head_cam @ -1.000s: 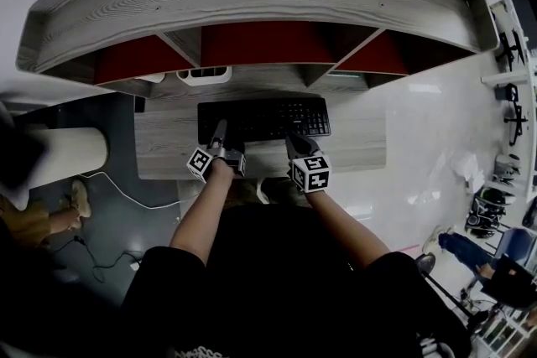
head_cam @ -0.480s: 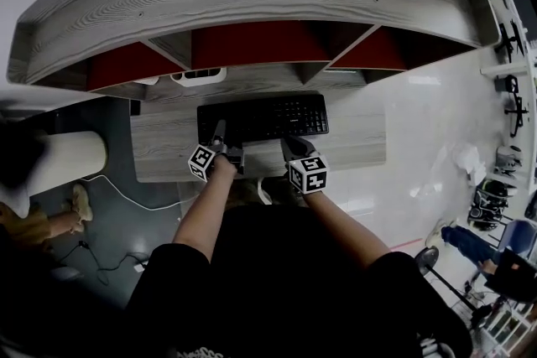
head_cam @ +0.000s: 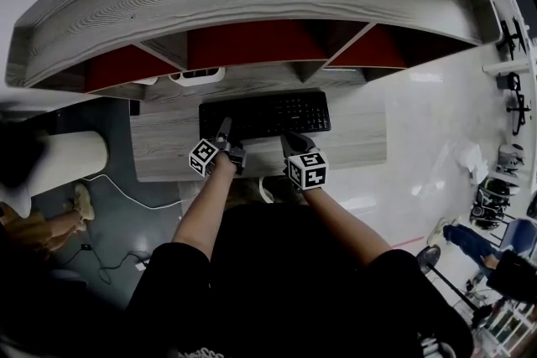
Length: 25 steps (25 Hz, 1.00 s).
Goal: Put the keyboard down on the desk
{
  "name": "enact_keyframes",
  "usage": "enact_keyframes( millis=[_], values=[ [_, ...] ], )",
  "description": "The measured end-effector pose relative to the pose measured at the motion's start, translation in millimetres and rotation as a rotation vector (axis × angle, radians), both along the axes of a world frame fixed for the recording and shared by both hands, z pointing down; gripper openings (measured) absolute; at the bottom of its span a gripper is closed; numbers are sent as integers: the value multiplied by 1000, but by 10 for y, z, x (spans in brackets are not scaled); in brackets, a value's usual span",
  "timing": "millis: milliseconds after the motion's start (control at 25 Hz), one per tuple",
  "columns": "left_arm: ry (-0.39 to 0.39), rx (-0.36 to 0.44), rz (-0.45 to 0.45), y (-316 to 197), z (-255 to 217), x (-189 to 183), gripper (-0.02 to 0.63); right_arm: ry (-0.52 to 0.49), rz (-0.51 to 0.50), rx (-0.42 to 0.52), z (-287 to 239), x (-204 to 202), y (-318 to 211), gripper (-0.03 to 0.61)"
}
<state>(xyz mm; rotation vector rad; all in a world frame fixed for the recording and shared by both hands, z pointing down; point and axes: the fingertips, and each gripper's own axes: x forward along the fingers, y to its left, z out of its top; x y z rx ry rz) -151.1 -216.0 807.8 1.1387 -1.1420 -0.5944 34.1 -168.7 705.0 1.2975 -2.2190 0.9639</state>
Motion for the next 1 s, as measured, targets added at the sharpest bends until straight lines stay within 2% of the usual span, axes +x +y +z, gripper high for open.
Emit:
enact_keyframes(
  millis=[120, 280, 440, 600, 760, 1000],
  values=[
    [-3, -29, 66, 37, 36, 68, 204, -9, 4, 5, -36, 0, -46, 14],
    [-1, -68, 103, 122, 77, 122, 221, -14, 1, 0, -38, 3, -44, 14],
    [-49, -75, 155, 173, 60, 172, 233, -29, 22, 4, -34, 71, -77, 14],
    [-98, -87, 248, 195, 53, 231, 249, -36, 49, 18, -71, 196, -151, 14],
    [-109, -95, 315, 245, 48, 279, 259, -30, 27, 55, -129, 243, -165, 14],
    [-170, -90, 442, 356, 37, 359, 270, 7, -11, 44, -76, 250, -24, 14]
  ],
)
